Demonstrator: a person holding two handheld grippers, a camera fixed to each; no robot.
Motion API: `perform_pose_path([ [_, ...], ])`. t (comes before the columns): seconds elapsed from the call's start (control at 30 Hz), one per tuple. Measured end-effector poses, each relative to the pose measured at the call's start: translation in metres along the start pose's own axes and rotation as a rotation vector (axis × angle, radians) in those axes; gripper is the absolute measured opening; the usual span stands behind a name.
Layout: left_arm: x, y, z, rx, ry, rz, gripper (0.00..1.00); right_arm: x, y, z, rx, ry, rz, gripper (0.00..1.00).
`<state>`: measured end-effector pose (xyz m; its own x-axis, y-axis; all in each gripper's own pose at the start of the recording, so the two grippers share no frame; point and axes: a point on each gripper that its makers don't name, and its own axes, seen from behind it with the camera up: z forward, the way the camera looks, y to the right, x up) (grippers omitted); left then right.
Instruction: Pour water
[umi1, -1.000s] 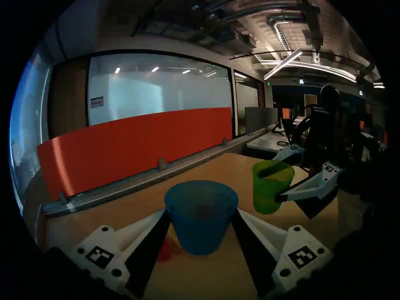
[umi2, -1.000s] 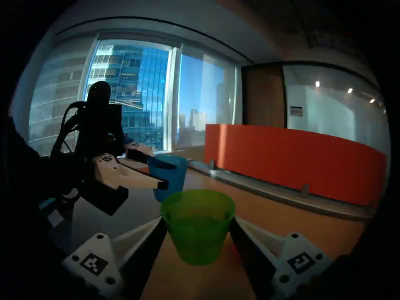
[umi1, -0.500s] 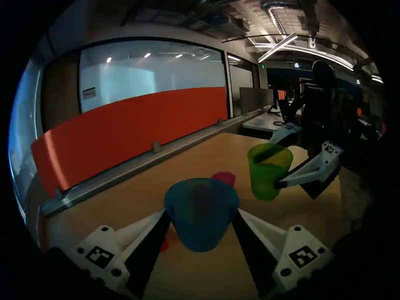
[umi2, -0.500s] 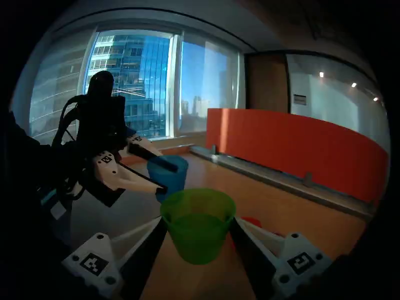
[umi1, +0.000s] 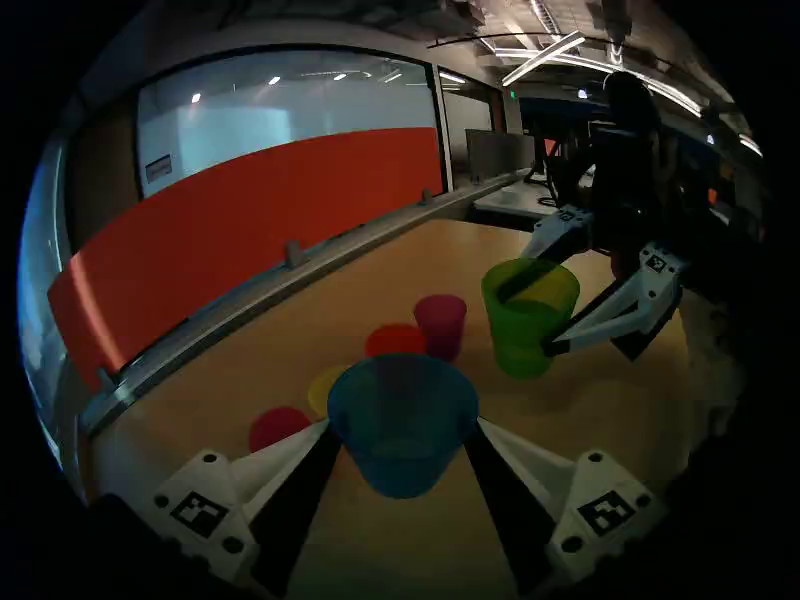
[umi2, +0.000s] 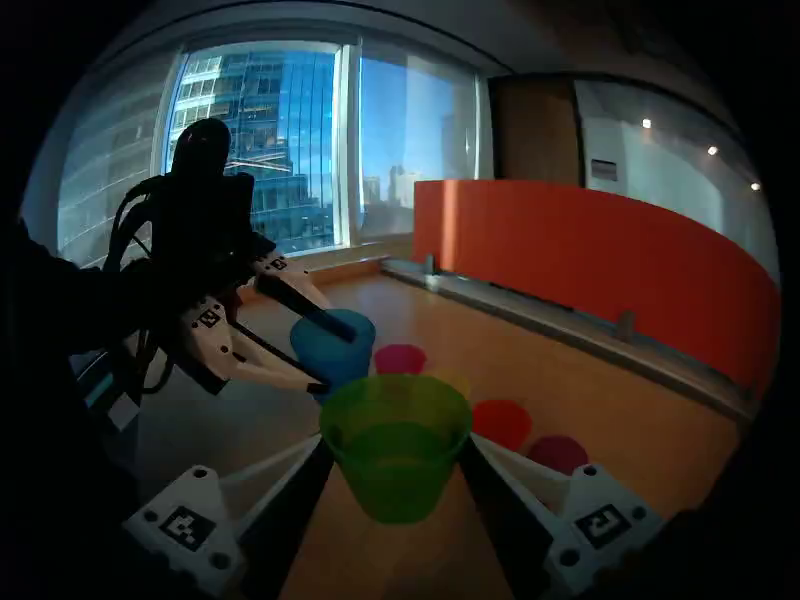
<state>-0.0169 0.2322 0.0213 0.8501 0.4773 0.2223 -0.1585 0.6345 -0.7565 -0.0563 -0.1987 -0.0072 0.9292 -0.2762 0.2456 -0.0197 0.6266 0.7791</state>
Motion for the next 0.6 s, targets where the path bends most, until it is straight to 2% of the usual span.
perform_pose_path([
  [0.23,-0.021,0.006,0.014,-0.037,-0.087,0.026,0.85,-0.015,0.007,0.008,0.008,-0.045,0.007,0.88],
  [0.6,-0.038,0.007,0.034,-0.069,-0.153,0.042,0.85,-0.037,0.013,0.023,0.033,-0.119,0.005,0.88],
])
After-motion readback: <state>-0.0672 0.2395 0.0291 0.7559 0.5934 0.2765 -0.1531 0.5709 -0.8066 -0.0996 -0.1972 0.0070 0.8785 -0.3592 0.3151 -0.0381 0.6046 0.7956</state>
